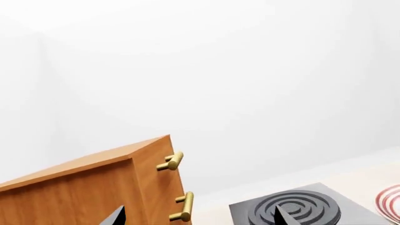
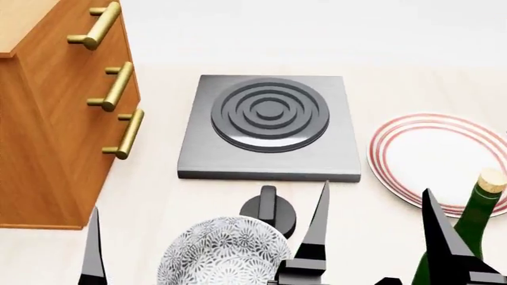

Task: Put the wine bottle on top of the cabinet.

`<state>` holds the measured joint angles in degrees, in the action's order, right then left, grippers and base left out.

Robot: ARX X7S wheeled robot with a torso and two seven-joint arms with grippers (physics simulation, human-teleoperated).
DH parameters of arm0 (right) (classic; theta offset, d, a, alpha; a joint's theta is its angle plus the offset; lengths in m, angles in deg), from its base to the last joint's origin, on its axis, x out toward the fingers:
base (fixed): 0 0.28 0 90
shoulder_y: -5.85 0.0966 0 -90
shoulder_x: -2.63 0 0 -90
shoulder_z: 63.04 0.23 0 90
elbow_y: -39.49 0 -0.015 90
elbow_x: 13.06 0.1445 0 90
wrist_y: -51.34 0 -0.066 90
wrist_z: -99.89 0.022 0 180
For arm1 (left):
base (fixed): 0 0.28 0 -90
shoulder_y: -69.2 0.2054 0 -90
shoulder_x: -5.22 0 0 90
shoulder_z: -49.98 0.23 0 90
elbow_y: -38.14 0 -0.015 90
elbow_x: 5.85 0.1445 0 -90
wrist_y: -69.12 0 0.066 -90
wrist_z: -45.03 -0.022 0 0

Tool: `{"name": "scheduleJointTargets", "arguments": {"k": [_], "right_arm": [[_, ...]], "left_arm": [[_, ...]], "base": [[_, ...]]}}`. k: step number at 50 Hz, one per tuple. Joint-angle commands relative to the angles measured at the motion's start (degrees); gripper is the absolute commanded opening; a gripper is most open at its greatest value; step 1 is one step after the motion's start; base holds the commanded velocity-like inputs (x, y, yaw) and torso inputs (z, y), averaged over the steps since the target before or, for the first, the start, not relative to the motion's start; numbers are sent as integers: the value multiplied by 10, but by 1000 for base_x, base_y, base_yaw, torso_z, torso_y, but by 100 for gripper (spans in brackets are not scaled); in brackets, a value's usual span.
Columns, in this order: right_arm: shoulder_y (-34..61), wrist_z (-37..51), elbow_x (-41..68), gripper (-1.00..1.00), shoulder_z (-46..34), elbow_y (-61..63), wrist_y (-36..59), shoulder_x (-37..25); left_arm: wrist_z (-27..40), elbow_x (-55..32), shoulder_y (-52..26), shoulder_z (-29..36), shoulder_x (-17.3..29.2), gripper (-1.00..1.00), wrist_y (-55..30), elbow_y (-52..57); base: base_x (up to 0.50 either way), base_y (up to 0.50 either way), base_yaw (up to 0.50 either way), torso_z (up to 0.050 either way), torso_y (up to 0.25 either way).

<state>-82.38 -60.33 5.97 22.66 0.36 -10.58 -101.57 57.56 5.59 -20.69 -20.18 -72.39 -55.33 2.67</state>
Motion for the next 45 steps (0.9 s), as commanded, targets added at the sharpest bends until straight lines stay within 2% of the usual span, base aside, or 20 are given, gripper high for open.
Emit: {"name": "scheduleJointTargets", "arguments": {"k": [1,12,21,30,35,45], "right_arm": [[2,-4,-2,100,7,5,3,6],[13,12,19,100,36,7,18,-3],[129,32,45,100,63,1,105,-37],[210,32,68,100,100,-23,151,-67],[225,31,72,100,118,-40,156,-76],[197,19,52,100,132,-118,93,-62]], "left_arm": [[-27,-26,3,-18,-9,100,25,1],[-24,-32,4,-18,-7,100,29,-2],[-22,-39,3,-26,-5,100,26,6],[-20,-41,3,-24,-3,100,21,12],[-19,-47,5,-28,-3,100,27,11],[-16,-49,4,-25,-2,100,28,10]], "base": [[0,0,0,0,0],[0,0,0,0,0],[0,0,0,0,0],[0,0,0,0,0],[0,0,0,0,0],[0,0,0,0,0]]}}
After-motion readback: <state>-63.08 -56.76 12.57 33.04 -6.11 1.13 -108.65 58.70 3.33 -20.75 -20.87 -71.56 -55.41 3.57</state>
